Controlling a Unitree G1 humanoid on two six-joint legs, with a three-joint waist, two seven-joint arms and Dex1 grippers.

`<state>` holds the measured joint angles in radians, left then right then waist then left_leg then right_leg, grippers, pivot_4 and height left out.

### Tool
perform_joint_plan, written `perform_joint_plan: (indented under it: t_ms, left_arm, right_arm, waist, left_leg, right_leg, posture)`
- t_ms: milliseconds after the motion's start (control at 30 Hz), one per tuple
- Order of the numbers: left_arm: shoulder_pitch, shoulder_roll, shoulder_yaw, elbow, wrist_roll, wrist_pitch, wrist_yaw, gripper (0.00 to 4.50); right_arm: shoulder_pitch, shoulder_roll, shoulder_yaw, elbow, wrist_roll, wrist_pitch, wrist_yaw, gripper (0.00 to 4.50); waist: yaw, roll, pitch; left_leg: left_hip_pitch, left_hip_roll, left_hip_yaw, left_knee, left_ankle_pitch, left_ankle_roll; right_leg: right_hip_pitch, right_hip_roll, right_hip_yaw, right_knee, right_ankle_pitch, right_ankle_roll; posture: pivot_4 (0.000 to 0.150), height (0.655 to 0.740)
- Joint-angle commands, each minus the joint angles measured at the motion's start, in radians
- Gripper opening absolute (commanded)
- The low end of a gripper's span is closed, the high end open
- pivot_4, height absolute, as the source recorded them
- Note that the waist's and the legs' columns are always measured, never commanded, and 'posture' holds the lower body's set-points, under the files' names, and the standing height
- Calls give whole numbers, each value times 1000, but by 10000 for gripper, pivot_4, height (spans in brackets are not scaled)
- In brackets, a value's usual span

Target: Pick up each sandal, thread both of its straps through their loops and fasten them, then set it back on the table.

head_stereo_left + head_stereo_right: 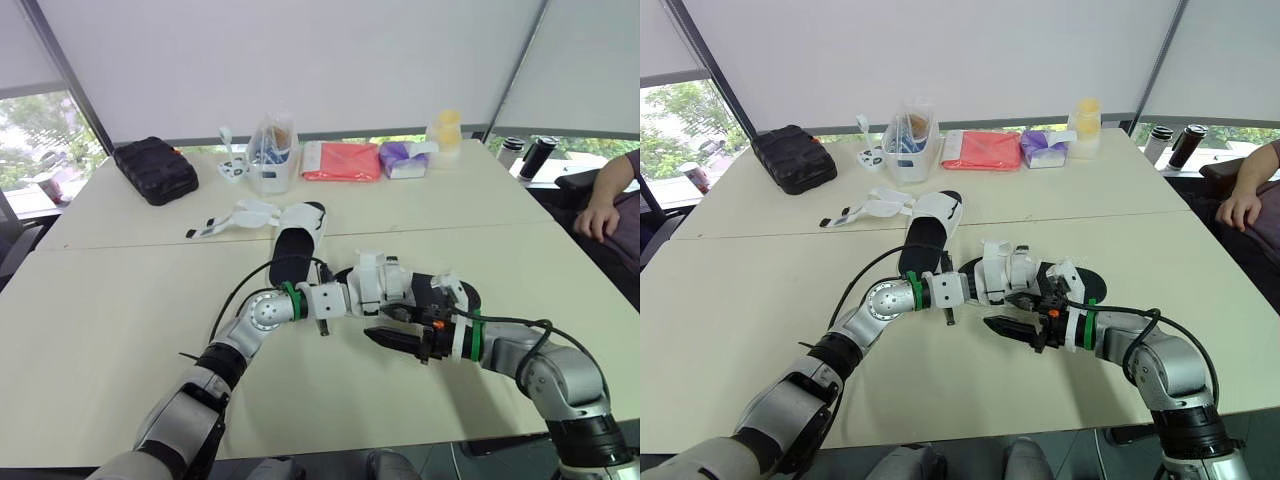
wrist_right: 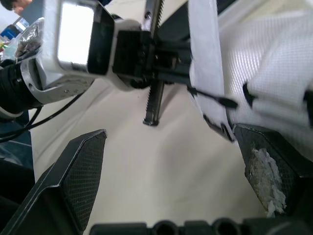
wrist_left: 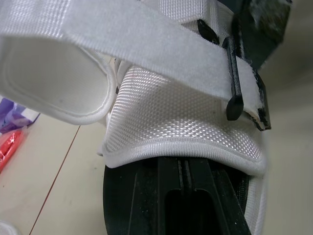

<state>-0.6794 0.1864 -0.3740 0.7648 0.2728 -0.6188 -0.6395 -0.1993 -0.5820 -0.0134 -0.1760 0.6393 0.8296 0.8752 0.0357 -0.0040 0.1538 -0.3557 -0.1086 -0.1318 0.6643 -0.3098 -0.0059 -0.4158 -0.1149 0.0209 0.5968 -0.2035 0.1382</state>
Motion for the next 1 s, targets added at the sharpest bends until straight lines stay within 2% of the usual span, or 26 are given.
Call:
perform_joint_plan:
  t_ms: [33,133,167,500,700,867,1000]
  left_arm:
    - [42,-2,-41,34,27,10,-16,0]
    - [41,-3,-40,36,27,11,-15,0]
    - [40,-4,-40,36,27,12,-15,0]
    - [39,-4,-42,37,26,14,-14,0]
    - [44,-5,-43,36,25,14,-17,0]
    - [38,-9,-45,45,26,11,-17,0]
    - [39,-9,-44,45,26,11,-16,0]
  right_arm:
    - [-16,24,-4,32,-3,-3,-18,39841]
    - [-22,43,-18,50,8,-1,-32,39841]
    - [-28,53,-30,54,18,2,-41,42408]
    - [-1,48,-72,25,17,1,-92,42408]
    - [12,63,-132,-39,84,14,-116,42408]
    - [8,61,-112,-63,108,30,-103,42408]
    - [0,65,-86,-52,107,39,-97,30928]
  waist:
    - [2,0,0]
    - [2,0,0]
    - [2,0,0]
    - [2,0,0]
    - [2,0,0]
    - [2,0,0]
    - [2,0,0]
  left_leg:
    - [0,0,0,0,0,0]
    - [-1,0,0,0,0,0]
    - [-1,0,0,0,0,0]
    - [0,0,0,0,0,0]
    - [-1,0,0,0,0,0]
    - [0,0,-1,0,0,0]
    - [-1,0,0,0,0,1]
  right_leg:
    - [0,0,0,0,0,0]
    - [-1,0,0,-1,0,0]
    - [0,0,0,-1,0,0]
    - [0,0,0,-1,0,0]
    - [0,0,0,-1,0,0]
    - [0,0,0,-1,0,0]
    - [0,0,0,-1,0,0]
  posture:
    - [1500,7400]
    - [1500,7400]
    - [1500,7400]
    - [1500,7400]
    - [1500,7400]
    - [1500,7400]
    - [1500,7400]
